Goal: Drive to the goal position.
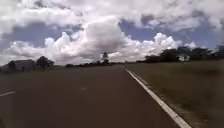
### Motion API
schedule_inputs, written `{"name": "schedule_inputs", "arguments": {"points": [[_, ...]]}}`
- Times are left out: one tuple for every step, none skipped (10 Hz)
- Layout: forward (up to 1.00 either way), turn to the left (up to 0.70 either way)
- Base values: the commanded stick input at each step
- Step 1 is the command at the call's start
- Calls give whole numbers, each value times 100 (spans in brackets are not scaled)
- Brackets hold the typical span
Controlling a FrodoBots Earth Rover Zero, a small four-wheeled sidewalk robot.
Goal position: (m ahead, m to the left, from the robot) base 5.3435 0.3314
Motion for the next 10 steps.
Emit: {"name": "schedule_inputs", "arguments": {"points": [[100,0],[100,0],[100,0],[100,0],[100,0],[100,0],[100,0],[100,0],[100,0],[100,0]]}}
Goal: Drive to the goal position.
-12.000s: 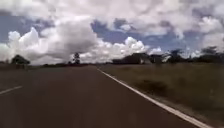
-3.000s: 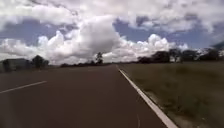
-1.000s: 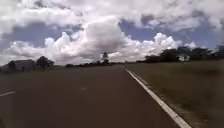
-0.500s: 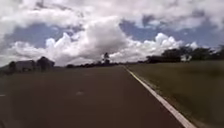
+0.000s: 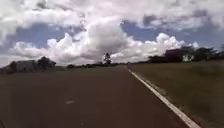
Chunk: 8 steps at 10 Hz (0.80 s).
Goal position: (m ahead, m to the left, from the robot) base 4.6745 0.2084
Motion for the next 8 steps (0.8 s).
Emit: {"name": "schedule_inputs", "arguments": {"points": [[100,0],[100,0],[100,0],[100,0],[100,0],[100,0],[100,0],[100,0]]}}
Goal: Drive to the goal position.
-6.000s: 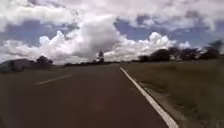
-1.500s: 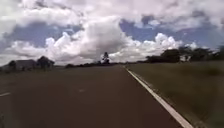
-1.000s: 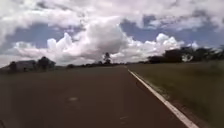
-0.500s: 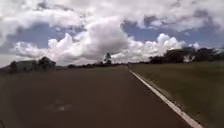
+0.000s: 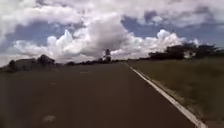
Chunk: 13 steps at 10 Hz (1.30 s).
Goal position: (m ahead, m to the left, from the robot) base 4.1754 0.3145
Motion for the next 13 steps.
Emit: {"name": "schedule_inputs", "arguments": {"points": [[100,-7],[100,-16],[100,-21],[100,-24],[100,-19],[100,-13],[100,-7],[100,-2],[100,0],[100,0],[100,0],[100,0],[100,0]]}}
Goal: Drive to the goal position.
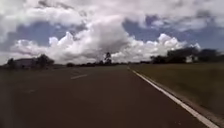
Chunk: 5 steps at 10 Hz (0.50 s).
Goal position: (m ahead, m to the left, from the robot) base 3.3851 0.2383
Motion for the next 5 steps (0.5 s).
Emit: {"name": "schedule_inputs", "arguments": {"points": [[100,0],[100,0],[100,0],[100,0],[100,0]]}}
